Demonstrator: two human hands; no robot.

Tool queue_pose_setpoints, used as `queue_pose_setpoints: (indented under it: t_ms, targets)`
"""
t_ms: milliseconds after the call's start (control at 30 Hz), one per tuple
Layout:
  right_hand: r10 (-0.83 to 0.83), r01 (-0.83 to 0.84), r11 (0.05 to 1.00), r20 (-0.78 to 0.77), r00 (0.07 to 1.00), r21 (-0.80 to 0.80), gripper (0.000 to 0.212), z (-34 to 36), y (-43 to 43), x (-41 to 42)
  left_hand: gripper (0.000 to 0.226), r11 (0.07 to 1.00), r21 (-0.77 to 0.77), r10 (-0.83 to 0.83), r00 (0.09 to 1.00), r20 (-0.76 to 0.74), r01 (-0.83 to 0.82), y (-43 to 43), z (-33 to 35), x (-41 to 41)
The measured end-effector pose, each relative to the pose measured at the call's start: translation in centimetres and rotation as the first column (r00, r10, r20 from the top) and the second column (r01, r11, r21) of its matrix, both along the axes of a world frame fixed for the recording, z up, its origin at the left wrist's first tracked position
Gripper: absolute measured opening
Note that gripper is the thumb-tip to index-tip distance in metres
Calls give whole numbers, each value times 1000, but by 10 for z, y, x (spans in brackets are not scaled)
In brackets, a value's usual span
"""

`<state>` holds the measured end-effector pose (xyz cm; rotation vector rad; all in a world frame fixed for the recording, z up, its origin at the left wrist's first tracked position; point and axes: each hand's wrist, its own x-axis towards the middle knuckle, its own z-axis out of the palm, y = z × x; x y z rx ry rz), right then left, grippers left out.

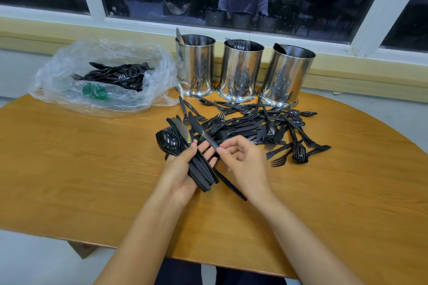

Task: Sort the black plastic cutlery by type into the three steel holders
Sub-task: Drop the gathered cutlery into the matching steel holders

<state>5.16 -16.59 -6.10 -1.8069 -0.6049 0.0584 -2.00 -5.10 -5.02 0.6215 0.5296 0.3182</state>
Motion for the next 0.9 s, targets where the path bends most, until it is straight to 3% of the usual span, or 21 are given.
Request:
queue_pose_setpoints:
  t_ms: [167, 267, 367, 467, 633, 733, 900]
  targets:
    - [98, -99, 995, 37, 995, 26, 5, -6, 5, -15, 18, 998, 55, -15, 1000, -27, 17, 5, -2, -2]
    - [187, -187, 982, -19, 982, 27, 2, -2, 4, -13, 13, 998, 54, 16, 999, -45, -14, 10, 0, -2]
    - [94, -93, 995, -30, 995, 20, 7, 6, -7, 11, 9, 997, 60, 42, 998, -35, -40, 16, 1, -5]
    - [-47, 89, 959, 160, 986, -270, 14, 5, -24, 50, 7, 996, 86, 39, 999, -36, -36, 21, -1, -8]
    - [78, 158, 756, 327, 942, -635, 33, -5, -40, 94, 8, 996, 81, -19, 999, -29, 21, 18, 0, -10]
    - [174, 185, 656, 385, 906, -731, 36, -9, -38, 101, 8, 997, 73, -38, 999, -21, 40, 15, 0, -8]
    - [259, 241, 574, 453, 853, -783, 26, -7, -34, 103, 10, 996, 69, -48, 998, -36, 51, 14, 0, -8]
